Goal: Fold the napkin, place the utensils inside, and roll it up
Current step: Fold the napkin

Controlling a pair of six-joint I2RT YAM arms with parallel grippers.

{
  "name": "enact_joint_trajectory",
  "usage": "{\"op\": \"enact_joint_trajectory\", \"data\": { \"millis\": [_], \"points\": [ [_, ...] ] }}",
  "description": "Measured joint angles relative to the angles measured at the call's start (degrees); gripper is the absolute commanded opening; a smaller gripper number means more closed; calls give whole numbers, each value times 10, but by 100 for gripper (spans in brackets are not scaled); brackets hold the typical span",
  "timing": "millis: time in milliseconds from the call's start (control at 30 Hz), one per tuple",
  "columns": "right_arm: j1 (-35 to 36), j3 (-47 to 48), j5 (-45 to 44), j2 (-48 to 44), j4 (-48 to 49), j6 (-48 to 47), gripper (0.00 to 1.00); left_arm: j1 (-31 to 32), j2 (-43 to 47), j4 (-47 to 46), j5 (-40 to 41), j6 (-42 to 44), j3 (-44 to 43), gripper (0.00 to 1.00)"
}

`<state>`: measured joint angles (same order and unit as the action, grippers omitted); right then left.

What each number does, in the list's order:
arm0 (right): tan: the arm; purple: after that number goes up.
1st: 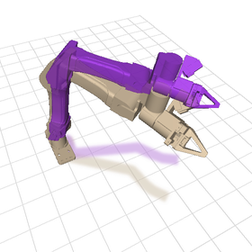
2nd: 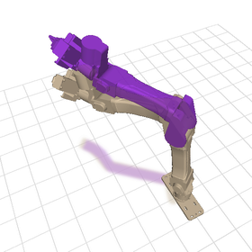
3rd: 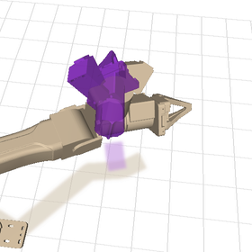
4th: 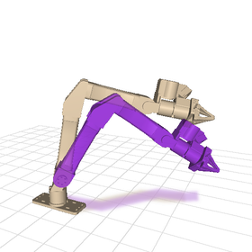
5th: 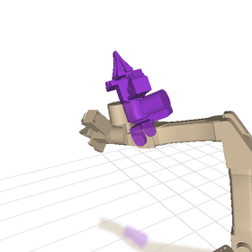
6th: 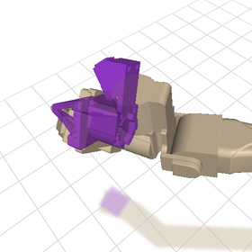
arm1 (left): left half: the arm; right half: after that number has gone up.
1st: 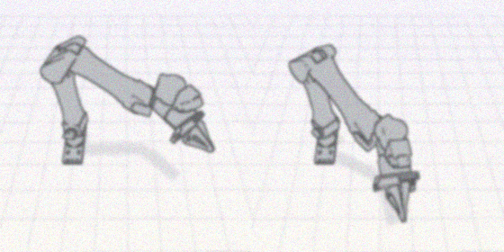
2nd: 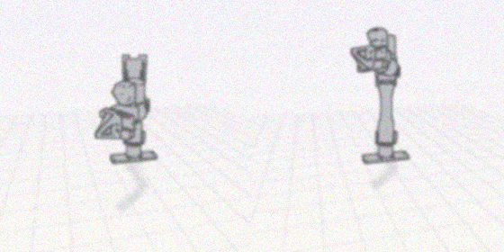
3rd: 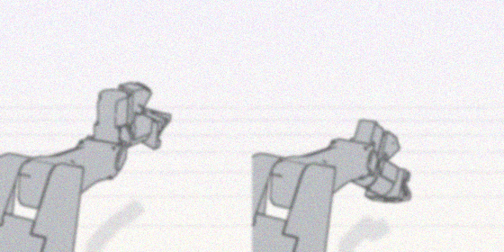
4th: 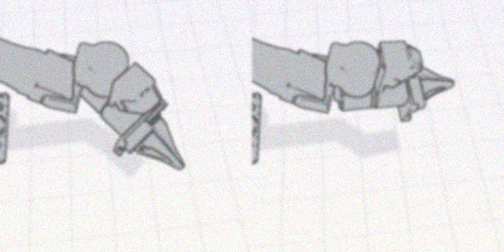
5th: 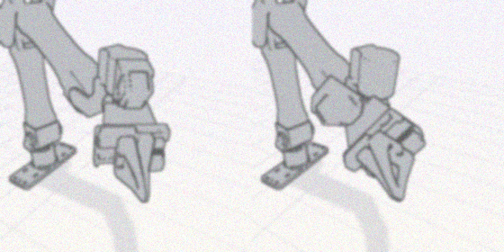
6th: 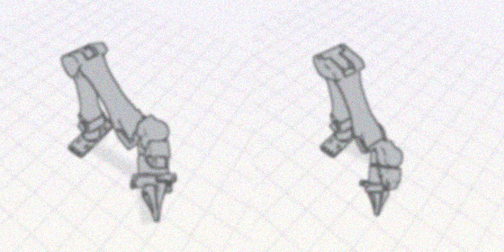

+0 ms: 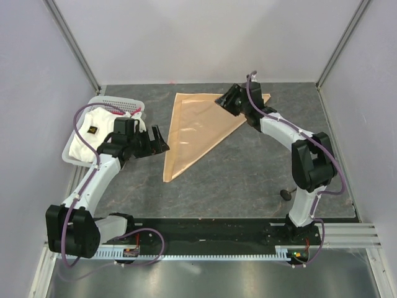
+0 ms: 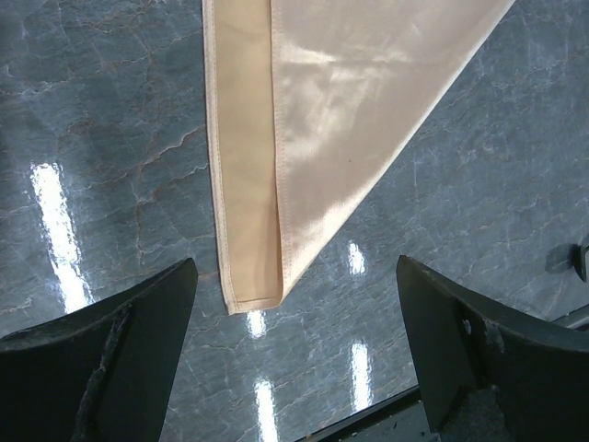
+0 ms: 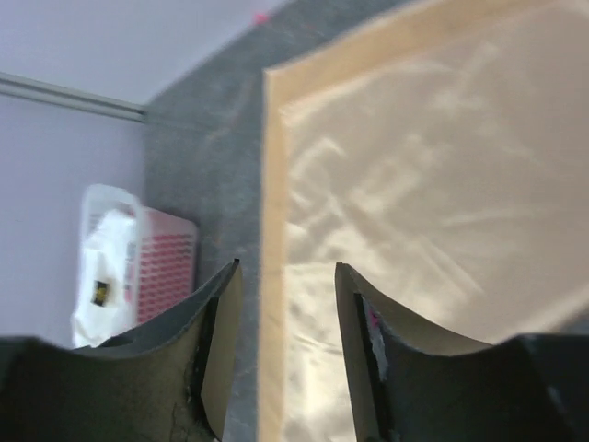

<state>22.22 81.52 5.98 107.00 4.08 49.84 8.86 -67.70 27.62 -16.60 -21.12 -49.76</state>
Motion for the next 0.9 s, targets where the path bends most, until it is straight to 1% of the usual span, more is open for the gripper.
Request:
{"op": "enact_joint_trajectory", "data": {
  "millis": [167, 367, 467, 633, 900],
  "points": [
    [-10, -103, -4, 14, -31, 13, 45, 0, 2, 0, 0, 0, 0, 96],
    [-4, -164, -14, 16, -50, 31, 42, 0, 9, -2, -2, 0, 0, 96],
    [-5, -175, -17, 16, -49, 38, 39, 0, 10, -3, -5, 0, 0, 96],
    [-5, -185, -17, 18, -39, 49, 37, 0, 10, -4, -6, 0, 3, 96],
    [-5, -185, -15, 42, -10, 64, 33, 0, 10, -6, -8, 0, 4, 96]
  ]
}}
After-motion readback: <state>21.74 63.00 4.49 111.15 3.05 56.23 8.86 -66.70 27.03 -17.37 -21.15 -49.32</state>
